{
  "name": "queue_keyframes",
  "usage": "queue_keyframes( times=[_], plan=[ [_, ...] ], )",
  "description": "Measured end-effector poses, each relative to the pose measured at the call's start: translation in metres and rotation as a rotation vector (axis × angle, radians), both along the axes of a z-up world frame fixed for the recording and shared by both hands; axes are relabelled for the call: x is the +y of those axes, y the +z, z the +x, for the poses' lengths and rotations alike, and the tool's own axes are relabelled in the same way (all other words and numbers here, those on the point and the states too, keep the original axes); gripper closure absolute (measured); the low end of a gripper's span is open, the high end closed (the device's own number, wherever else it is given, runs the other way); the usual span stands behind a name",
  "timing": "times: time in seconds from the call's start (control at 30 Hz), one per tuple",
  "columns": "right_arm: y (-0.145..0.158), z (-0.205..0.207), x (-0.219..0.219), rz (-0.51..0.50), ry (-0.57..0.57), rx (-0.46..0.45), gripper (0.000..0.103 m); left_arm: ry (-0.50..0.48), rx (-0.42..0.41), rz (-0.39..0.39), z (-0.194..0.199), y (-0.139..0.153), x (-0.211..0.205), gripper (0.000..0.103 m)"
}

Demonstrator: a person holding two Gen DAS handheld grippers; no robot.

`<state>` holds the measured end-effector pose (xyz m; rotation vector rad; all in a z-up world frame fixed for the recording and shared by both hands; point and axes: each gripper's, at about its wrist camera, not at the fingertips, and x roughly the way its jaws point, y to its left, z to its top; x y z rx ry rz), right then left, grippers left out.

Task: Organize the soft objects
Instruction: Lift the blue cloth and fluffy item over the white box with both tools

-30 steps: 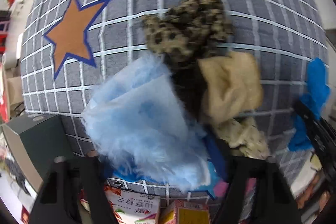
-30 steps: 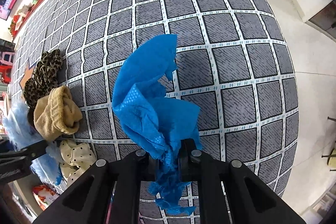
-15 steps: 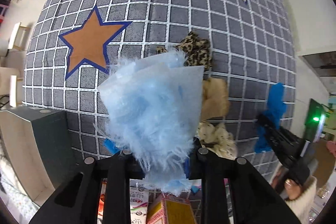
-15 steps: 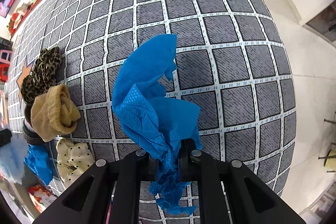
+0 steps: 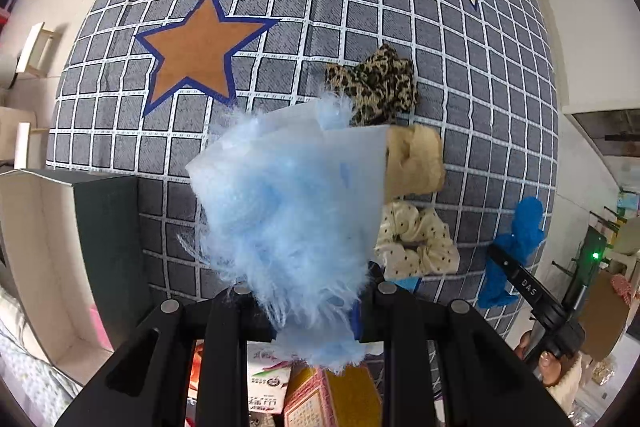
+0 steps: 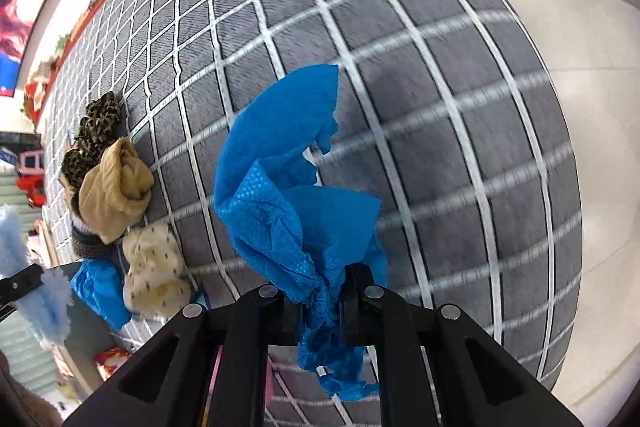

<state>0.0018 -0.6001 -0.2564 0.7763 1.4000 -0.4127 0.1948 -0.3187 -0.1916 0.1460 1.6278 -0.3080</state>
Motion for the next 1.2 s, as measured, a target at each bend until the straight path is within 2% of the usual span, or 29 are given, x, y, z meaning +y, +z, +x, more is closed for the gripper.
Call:
queue_keyframes(
  times=[0.2,0.37,0.53,0.83,1.03,1.2],
  plan=[
    [0.013,-0.047,0.005,0.122,-0.072,-0.103,0.091,-0.058,-0.033,0.012,-0.011,0.014,0.004,0.075],
    [0.035,-0.064,0.013,0.129,-0.088,-0.131,0.091,-0.116,-0.063,0.004,-0.026,0.029,0.016,0.075],
    [0.054,-0.052,0.034,0.106,-0.067,-0.151,0.091,-0.142,-0.077,-0.016,-0.038,0.039,0.035,0.075],
    [0.078,-0.023,0.095,0.055,0.0,-0.167,0.091,-0.121,-0.104,-0.037,-0.051,0.052,0.091,0.075],
    [0.105,-0.003,0.133,-0.031,0.082,-0.189,0.091,-0.138,-0.168,-0.015,-0.061,0.062,0.118,0.075],
    [0.124,0.013,0.169,-0.099,0.15,-0.208,0.091,-0.122,-0.172,-0.034,-0.063,0.062,0.141,0.074]
  ],
)
